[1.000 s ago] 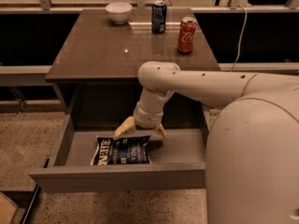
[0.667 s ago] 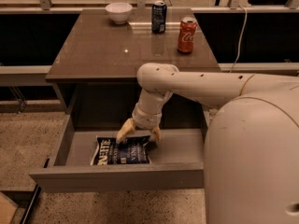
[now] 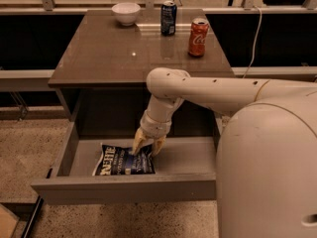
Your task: Pick blue chip bag from top drawer and place on counter
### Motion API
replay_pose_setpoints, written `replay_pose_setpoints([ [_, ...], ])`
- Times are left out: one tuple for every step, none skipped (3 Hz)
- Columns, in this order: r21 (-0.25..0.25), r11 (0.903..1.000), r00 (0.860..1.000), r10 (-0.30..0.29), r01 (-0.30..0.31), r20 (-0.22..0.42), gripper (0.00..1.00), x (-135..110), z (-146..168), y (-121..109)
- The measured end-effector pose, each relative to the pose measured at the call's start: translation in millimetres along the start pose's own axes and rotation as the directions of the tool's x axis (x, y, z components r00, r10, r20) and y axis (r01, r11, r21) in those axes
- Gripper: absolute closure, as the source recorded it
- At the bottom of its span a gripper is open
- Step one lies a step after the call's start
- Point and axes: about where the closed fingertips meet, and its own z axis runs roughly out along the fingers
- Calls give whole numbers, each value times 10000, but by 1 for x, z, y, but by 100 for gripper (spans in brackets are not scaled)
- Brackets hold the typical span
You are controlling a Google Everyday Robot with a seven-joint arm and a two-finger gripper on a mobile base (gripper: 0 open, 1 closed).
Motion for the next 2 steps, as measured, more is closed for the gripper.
replay_pose_setpoints([
  [21, 10000, 9998, -88, 88, 196, 88, 1, -7, 5],
  [-195, 9994, 9982, -281, 292, 521, 100, 4, -18, 9],
])
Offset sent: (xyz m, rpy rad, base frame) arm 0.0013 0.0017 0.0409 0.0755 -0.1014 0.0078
